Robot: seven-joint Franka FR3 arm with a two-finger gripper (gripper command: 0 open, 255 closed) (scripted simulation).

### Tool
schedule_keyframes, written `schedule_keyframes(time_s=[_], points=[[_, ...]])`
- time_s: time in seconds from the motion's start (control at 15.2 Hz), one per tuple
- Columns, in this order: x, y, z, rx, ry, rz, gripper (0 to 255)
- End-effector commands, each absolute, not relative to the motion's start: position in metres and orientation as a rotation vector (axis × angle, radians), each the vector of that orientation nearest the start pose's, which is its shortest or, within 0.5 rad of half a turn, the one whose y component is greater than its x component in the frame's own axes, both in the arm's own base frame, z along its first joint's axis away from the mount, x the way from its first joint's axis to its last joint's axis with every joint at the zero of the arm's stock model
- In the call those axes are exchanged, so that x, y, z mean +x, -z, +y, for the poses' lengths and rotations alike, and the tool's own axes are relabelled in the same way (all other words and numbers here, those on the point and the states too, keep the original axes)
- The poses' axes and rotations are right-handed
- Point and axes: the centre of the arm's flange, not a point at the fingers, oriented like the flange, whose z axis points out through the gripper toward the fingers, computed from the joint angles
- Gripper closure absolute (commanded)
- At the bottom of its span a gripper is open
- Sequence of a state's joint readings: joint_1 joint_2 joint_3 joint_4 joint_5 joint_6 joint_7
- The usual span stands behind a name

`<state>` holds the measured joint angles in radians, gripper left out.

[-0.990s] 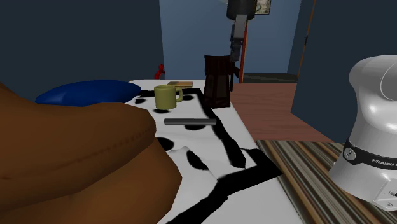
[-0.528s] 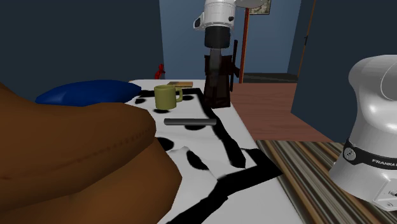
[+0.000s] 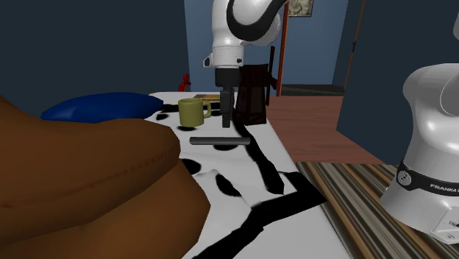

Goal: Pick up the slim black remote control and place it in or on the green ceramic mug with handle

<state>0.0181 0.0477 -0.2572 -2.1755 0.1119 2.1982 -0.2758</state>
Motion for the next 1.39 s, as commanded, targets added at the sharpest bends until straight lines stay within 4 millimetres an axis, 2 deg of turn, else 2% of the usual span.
schedule_keyframes(time_s=[0.0, 0.46, 0.99, 1.06, 1.32], points=[[0.531, -0.355, -0.129, -3.060, -0.015, 0.035, 0], [0.531, -0.315, -0.126, -3.060, -0.015, 0.035, 0], [0.531, -0.315, -0.126, -3.060, -0.015, 0.035, 0], [0.531, -0.315, -0.126, -3.060, -0.015, 0.035, 255], [0.530, -0.315, -0.126, -3.060, -0.015, 0.035, 255]])
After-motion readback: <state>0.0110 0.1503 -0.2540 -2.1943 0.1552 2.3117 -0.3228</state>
